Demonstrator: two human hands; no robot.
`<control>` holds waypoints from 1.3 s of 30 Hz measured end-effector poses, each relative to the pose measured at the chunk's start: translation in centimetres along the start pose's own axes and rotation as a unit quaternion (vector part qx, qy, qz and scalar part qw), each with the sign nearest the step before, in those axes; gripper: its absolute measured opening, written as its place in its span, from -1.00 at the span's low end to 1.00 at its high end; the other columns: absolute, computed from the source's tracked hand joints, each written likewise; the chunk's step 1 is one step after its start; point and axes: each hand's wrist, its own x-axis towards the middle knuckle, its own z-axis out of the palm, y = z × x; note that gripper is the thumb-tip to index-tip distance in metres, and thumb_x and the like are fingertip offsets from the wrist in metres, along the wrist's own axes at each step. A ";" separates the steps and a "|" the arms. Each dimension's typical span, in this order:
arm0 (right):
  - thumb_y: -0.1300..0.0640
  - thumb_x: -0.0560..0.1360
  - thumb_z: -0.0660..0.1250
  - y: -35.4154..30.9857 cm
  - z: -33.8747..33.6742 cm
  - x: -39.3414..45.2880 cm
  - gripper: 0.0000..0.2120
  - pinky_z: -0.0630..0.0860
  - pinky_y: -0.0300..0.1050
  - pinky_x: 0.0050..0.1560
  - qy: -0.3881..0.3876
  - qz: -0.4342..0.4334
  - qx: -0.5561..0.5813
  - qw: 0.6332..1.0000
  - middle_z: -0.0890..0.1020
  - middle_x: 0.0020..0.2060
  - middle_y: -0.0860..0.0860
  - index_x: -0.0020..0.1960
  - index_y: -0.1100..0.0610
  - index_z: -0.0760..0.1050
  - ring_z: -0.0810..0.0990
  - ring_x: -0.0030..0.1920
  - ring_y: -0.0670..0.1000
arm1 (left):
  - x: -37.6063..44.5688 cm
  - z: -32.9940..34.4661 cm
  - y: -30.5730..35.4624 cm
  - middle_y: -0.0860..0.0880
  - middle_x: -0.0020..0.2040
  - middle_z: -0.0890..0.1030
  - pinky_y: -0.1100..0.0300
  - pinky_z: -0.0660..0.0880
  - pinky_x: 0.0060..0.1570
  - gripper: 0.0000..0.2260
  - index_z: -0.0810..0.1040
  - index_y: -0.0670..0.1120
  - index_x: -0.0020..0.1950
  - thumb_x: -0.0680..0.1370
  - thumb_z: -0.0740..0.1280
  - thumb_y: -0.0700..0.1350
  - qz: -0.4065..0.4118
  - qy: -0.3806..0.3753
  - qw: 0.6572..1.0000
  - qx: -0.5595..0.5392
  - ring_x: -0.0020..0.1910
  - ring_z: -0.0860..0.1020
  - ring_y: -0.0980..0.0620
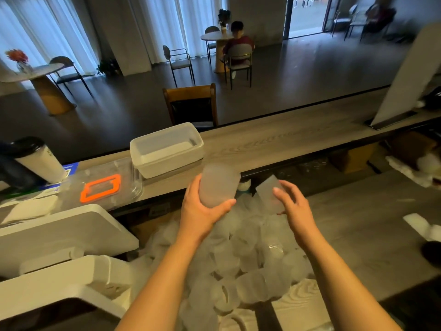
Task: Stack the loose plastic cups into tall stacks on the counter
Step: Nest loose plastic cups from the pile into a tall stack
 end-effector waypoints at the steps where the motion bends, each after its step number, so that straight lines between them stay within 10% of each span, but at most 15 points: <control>1: -0.21 0.41 0.45 -1.0 0.4 -0.9 -0.43 0.55 -0.08 0.08 -0.011 0.000 0.031 0.999 0.61 0.16 -0.02 0.34 0.01 0.49 0.60 0.14 -0.04 | -1.1 -0.5 -0.3 0.11 0.26 0.46 0.03 0.54 0.13 -0.17 0.33 0.19 0.39 0.19 0.50 0.35 0.003 -0.023 1.000 0.017 0.20 0.47 0.08; 9: -0.32 0.30 0.35 -3.7 3.7 -8.0 -0.29 0.51 -0.27 0.03 -0.075 -0.065 0.019 0.995 0.56 0.17 -0.14 0.39 -0.10 0.43 0.56 0.11 -0.23 | -7.7 -4.3 -1.5 0.23 0.22 0.46 0.12 0.54 0.10 -0.28 0.28 0.32 0.33 0.26 0.53 0.30 0.045 -0.188 0.977 0.092 0.18 0.48 0.18; 24: -0.39 0.35 0.25 -3.1 7.4 -14.6 -0.42 0.39 -0.38 0.09 -0.153 -0.098 -0.145 0.973 0.45 0.20 -0.32 0.34 -0.29 0.38 0.42 0.19 -0.36 | -12.5 -8.1 -1.5 0.31 0.12 0.39 0.40 0.37 -0.14 -0.29 0.25 0.32 0.32 0.29 0.55 0.25 0.059 -0.178 0.977 0.100 0.07 0.43 0.30; 32: -0.62 0.31 0.07 -0.5 8.5 -14.3 -0.09 0.29 -0.33 0.35 -0.170 -0.032 -0.098 0.980 0.37 0.40 -0.23 0.54 -0.19 0.19 0.35 0.37 -0.31 | -13.2 -6.9 -3.6 0.21 0.14 0.48 0.34 0.43 -0.10 -0.25 0.31 0.22 0.32 0.23 0.53 0.34 -0.062 -0.137 0.989 0.001 0.07 0.48 0.23; 35: -0.48 0.45 0.16 0.6 7.3 -12.8 -0.29 0.38 -0.09 0.39 -0.067 -0.003 -0.068 0.995 0.45 0.39 -0.06 0.47 -0.14 0.31 0.44 0.38 -0.06 | -13.0 -6.2 -4.5 0.11 0.19 0.53 0.16 0.56 -0.01 -0.16 0.36 0.16 0.35 0.14 0.44 0.43 -0.130 -0.071 0.984 -0.100 0.10 0.53 0.14; 39: -0.15 0.55 0.31 2.2 4.7 -10.0 -0.63 0.46 -0.24 0.09 0.004 0.014 -0.074 0.997 0.53 0.17 -0.12 0.32 -0.13 0.40 0.52 0.20 -0.12 | -12.2 -5.6 -5.3 0.03 0.20 0.56 0.17 0.59 -0.07 -0.17 0.37 0.08 0.38 0.21 0.53 0.35 -0.189 -0.010 0.962 -0.195 0.11 0.58 0.06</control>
